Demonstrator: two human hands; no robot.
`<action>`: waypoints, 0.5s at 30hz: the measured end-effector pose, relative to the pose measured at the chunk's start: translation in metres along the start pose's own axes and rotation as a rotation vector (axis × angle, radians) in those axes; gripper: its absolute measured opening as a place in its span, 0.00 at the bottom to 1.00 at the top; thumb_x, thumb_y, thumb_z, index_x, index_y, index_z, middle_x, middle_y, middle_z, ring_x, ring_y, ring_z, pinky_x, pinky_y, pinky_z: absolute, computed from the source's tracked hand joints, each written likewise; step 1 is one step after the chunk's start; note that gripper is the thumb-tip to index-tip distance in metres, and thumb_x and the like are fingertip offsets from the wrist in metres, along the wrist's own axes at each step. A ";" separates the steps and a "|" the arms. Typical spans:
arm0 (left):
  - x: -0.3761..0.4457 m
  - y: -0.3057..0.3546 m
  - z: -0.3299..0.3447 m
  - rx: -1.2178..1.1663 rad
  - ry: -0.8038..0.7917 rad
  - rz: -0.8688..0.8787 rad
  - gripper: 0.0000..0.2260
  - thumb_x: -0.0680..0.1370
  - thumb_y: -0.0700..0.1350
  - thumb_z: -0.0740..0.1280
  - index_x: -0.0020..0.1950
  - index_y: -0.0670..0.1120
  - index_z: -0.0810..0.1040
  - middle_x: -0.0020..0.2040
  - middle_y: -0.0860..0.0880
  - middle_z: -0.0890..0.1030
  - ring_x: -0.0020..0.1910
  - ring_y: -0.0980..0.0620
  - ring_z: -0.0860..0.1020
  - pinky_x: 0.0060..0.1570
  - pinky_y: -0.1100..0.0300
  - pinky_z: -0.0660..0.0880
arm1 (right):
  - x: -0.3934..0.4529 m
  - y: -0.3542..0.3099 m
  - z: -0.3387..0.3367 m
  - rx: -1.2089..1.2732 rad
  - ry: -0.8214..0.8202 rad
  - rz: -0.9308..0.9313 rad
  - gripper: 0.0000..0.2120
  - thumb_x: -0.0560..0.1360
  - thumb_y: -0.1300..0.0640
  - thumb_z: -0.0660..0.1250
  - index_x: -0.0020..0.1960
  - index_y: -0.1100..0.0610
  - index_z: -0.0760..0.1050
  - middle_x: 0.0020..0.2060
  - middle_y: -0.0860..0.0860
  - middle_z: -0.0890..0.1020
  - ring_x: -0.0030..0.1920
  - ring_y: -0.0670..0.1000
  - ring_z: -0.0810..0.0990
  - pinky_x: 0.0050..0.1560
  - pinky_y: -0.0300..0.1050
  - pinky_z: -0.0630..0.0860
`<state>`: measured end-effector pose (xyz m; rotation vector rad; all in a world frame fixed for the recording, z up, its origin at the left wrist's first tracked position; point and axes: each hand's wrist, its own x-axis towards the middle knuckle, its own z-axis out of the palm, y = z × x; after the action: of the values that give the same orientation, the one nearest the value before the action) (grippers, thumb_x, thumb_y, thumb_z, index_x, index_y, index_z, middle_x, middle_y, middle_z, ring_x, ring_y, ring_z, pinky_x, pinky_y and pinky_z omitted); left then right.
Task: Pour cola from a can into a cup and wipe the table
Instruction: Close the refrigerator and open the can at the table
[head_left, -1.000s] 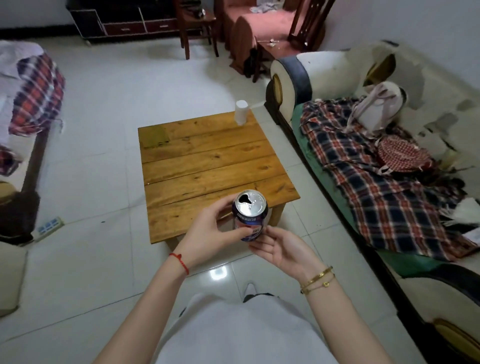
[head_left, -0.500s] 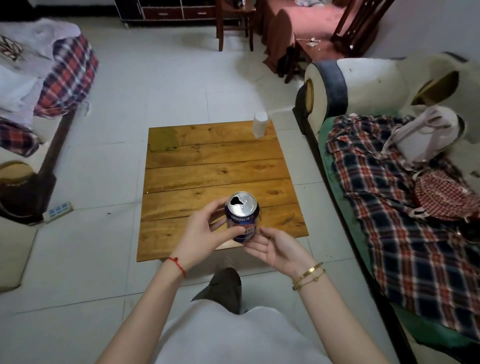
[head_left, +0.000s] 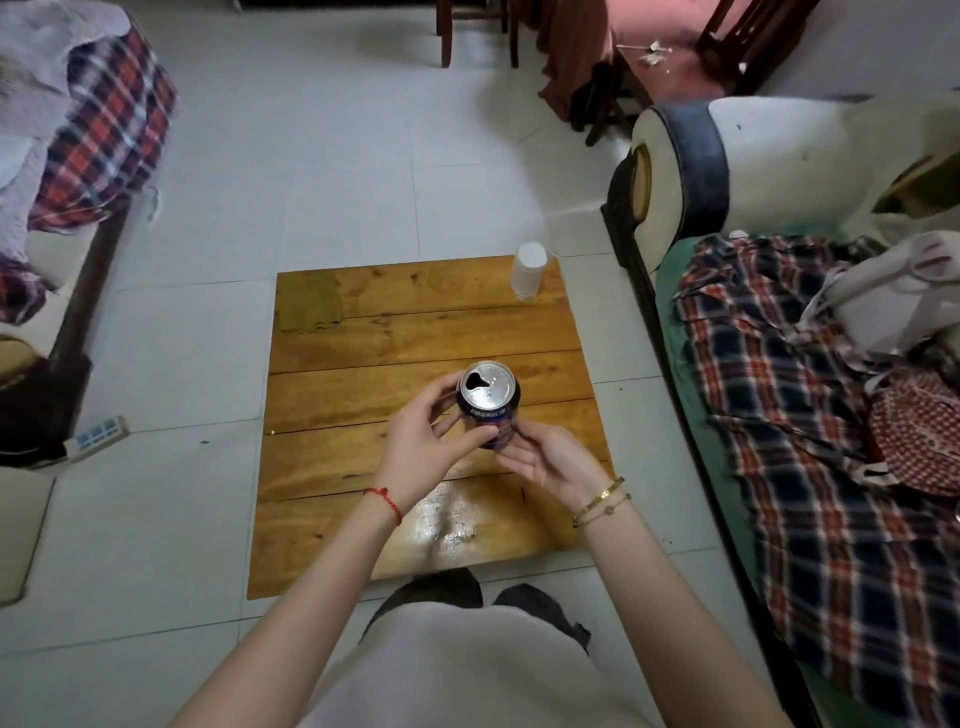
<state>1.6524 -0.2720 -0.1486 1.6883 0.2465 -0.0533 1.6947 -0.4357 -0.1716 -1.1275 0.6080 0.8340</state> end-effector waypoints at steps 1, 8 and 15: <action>0.012 -0.002 0.003 -0.008 0.010 -0.010 0.28 0.68 0.38 0.78 0.66 0.45 0.75 0.62 0.54 0.79 0.62 0.62 0.76 0.62 0.63 0.75 | 0.009 -0.008 -0.001 -0.010 0.004 0.000 0.16 0.82 0.60 0.57 0.67 0.67 0.70 0.57 0.62 0.81 0.54 0.56 0.82 0.57 0.51 0.79; 0.086 -0.034 0.024 -0.021 0.074 -0.077 0.30 0.66 0.37 0.79 0.66 0.43 0.74 0.61 0.54 0.78 0.63 0.61 0.76 0.60 0.67 0.74 | 0.086 -0.041 -0.013 -0.135 0.125 0.005 0.15 0.81 0.60 0.61 0.64 0.66 0.73 0.57 0.61 0.82 0.56 0.55 0.82 0.59 0.48 0.79; 0.138 -0.105 0.048 -0.037 0.116 -0.187 0.29 0.65 0.35 0.79 0.64 0.43 0.75 0.59 0.54 0.79 0.58 0.68 0.77 0.58 0.69 0.75 | 0.172 -0.033 -0.037 -0.270 0.186 -0.045 0.14 0.80 0.69 0.56 0.62 0.72 0.73 0.33 0.50 0.83 0.29 0.41 0.82 0.31 0.32 0.77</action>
<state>1.7720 -0.2894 -0.2823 1.6294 0.4895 -0.0900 1.8186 -0.4315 -0.3003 -1.4712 0.6333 0.7929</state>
